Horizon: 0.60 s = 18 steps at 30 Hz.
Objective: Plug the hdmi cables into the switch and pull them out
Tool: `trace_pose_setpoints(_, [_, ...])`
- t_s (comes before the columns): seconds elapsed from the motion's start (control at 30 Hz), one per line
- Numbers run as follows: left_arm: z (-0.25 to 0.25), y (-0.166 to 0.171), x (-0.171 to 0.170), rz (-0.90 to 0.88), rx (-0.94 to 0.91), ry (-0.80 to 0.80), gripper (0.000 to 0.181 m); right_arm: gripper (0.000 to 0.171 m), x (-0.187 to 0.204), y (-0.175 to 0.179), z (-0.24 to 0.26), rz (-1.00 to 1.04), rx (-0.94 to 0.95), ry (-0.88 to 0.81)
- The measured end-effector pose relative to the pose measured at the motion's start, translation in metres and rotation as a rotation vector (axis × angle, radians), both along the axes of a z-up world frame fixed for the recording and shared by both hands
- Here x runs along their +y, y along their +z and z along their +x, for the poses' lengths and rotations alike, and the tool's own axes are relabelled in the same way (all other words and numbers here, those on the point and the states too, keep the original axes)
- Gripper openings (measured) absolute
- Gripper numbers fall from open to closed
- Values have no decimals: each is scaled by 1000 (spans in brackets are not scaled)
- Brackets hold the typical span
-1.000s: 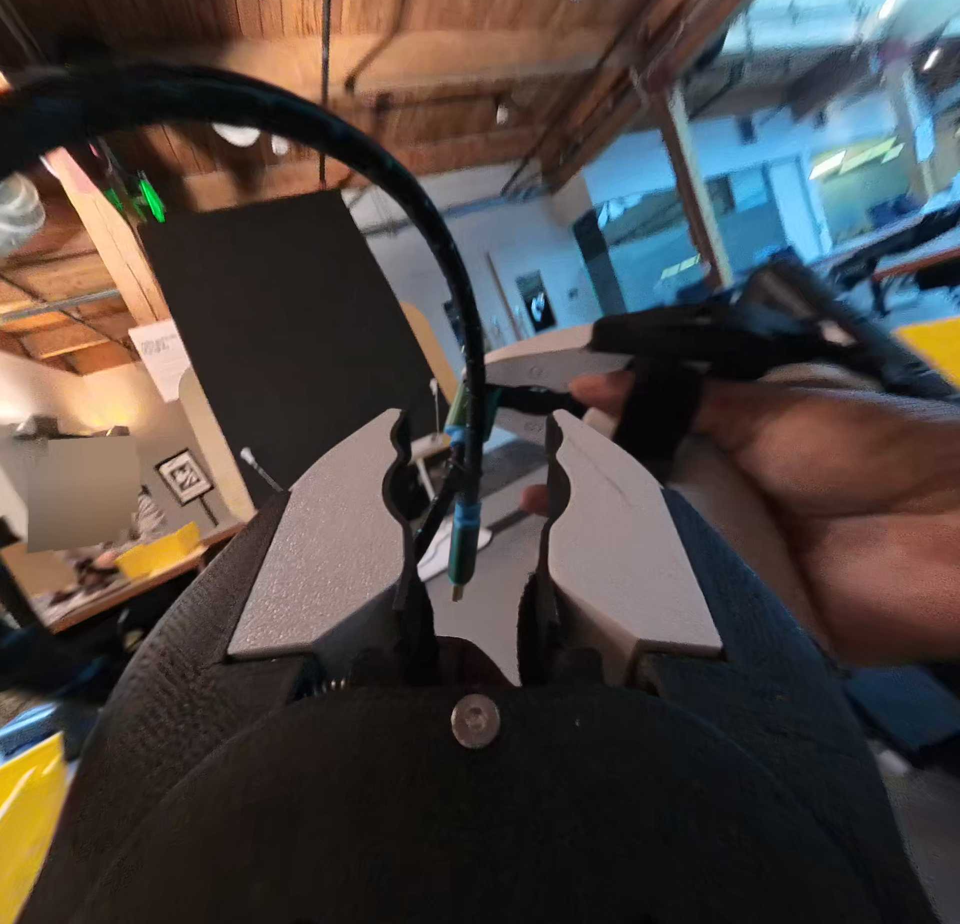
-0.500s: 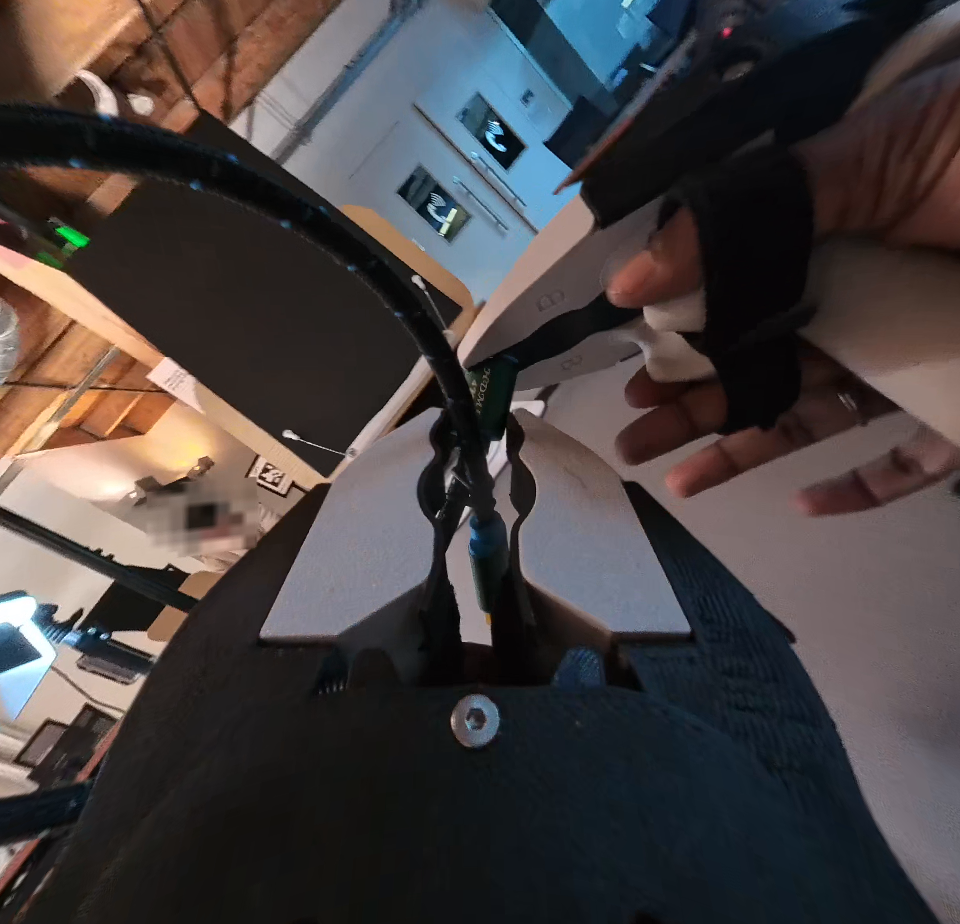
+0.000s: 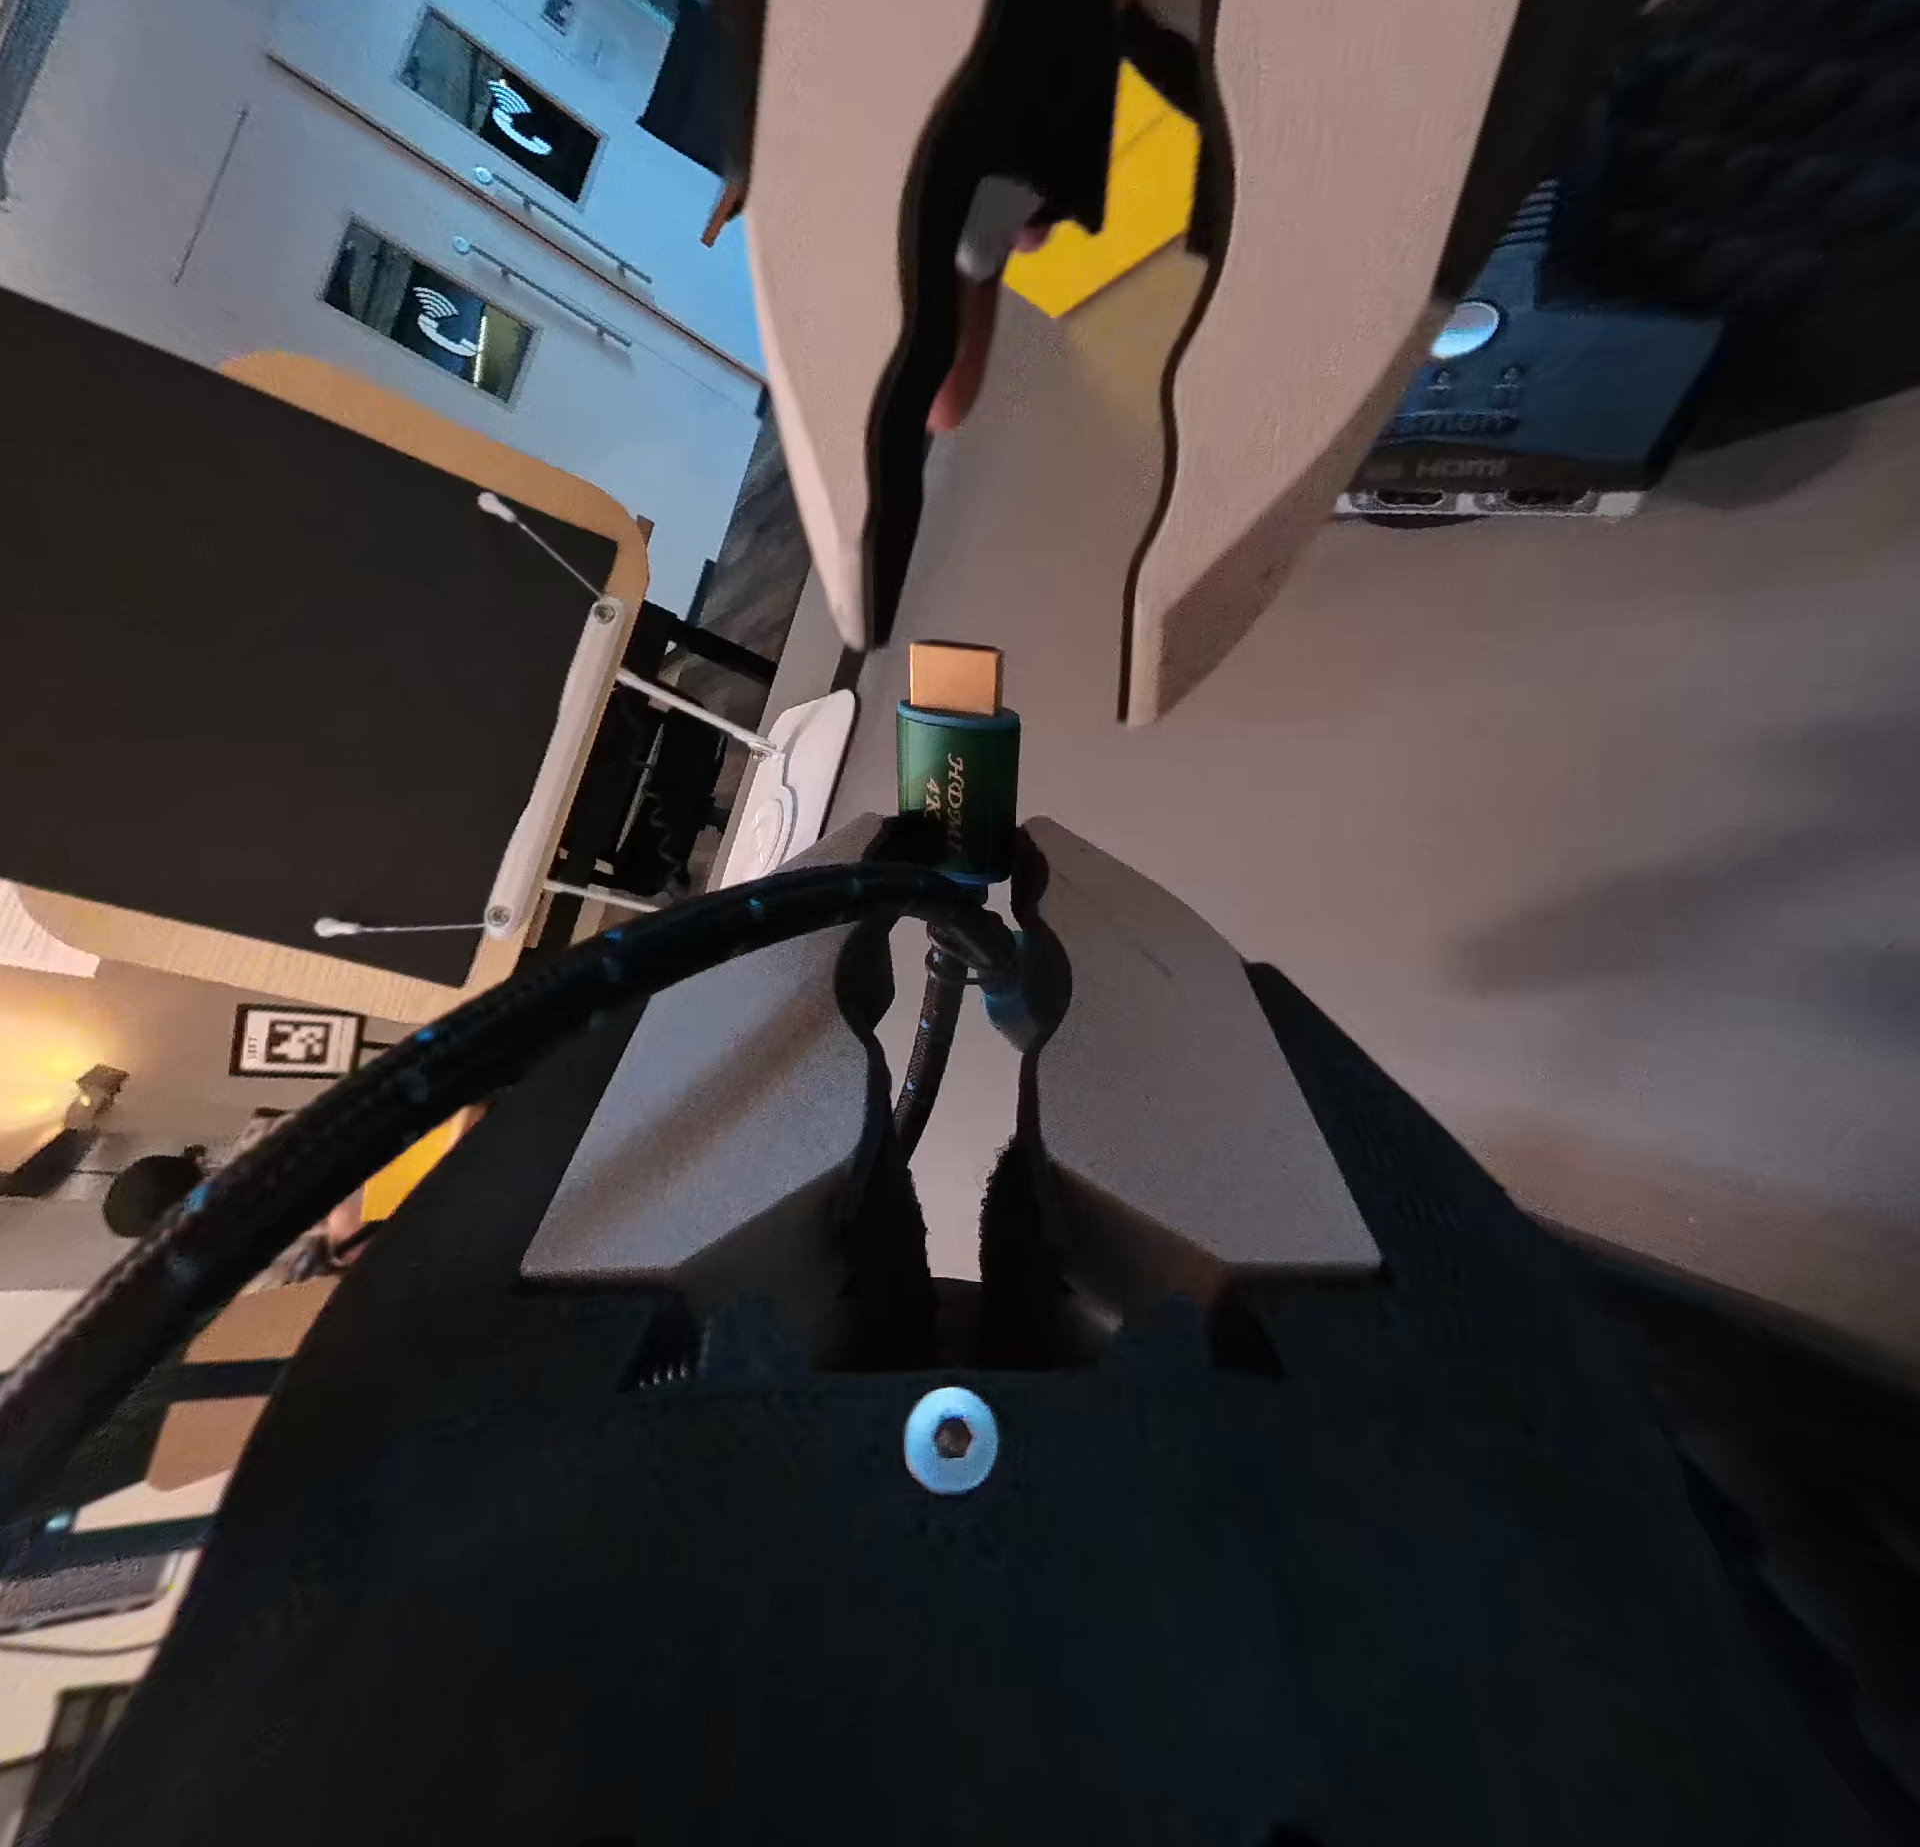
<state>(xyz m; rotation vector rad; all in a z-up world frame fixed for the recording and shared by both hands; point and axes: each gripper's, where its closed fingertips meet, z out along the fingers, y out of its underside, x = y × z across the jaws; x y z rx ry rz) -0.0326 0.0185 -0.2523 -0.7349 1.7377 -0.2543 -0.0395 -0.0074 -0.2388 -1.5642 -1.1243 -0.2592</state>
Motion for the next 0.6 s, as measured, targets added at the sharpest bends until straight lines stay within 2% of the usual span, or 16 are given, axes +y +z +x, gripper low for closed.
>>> trace_pose_setpoints(0.1, [1, -3, -4, 8, 19, -7, 20, 37, 5, -10, -7, -17, -142, 8])
trace_pose_setpoints(0.27, [-2, -12, -7, 45, 81, -13, 20, 21, 6, -14, -8, -47, -166, 8])
trace_pose_setpoints(0.33, [-3, -14, -9, 44, 98, -22, 20, 21, 4, -16, -9, -59, -172, 18])
trace_pose_setpoints(0.43, [-2, -10, -15, -19, 53, -64, 22, 20, -1, -12, -10, -35, -103, 74])
trace_pose_setpoints(0.5, [-2, -6, -13, -49, 20, -69, 39, 20, -8, -9, -11, -41, -17, 146])
trace_pose_setpoints(0.6, [-1, -6, -17, -71, 11, -98, 42, 20, -16, -2, -13, -8, 85, 235])
